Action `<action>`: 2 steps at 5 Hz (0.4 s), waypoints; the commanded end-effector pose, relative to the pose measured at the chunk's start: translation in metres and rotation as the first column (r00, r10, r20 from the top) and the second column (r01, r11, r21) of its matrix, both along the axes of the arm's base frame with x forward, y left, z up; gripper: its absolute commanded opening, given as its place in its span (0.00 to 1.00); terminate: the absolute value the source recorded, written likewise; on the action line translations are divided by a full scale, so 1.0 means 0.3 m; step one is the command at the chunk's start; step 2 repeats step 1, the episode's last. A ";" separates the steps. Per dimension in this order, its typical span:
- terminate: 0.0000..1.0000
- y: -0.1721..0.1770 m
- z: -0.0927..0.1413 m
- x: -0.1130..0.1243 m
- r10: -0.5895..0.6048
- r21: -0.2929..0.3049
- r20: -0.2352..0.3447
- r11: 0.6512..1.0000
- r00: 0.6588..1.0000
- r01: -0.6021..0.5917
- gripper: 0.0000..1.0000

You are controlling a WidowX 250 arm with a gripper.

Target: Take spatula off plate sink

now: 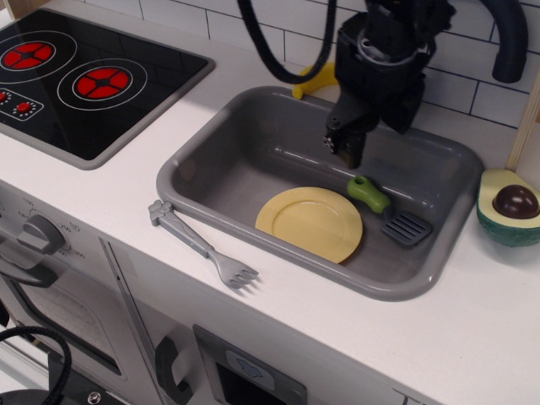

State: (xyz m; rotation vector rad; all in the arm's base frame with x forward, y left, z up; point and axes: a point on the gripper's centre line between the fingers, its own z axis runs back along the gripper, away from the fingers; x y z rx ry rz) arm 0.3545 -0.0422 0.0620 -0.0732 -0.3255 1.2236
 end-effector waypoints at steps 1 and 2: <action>1.00 -0.008 0.072 0.007 0.001 -0.012 0.067 1.000 0.998 0.000 1.00; 1.00 -0.008 0.072 0.007 0.001 -0.012 0.067 1.000 0.998 0.000 1.00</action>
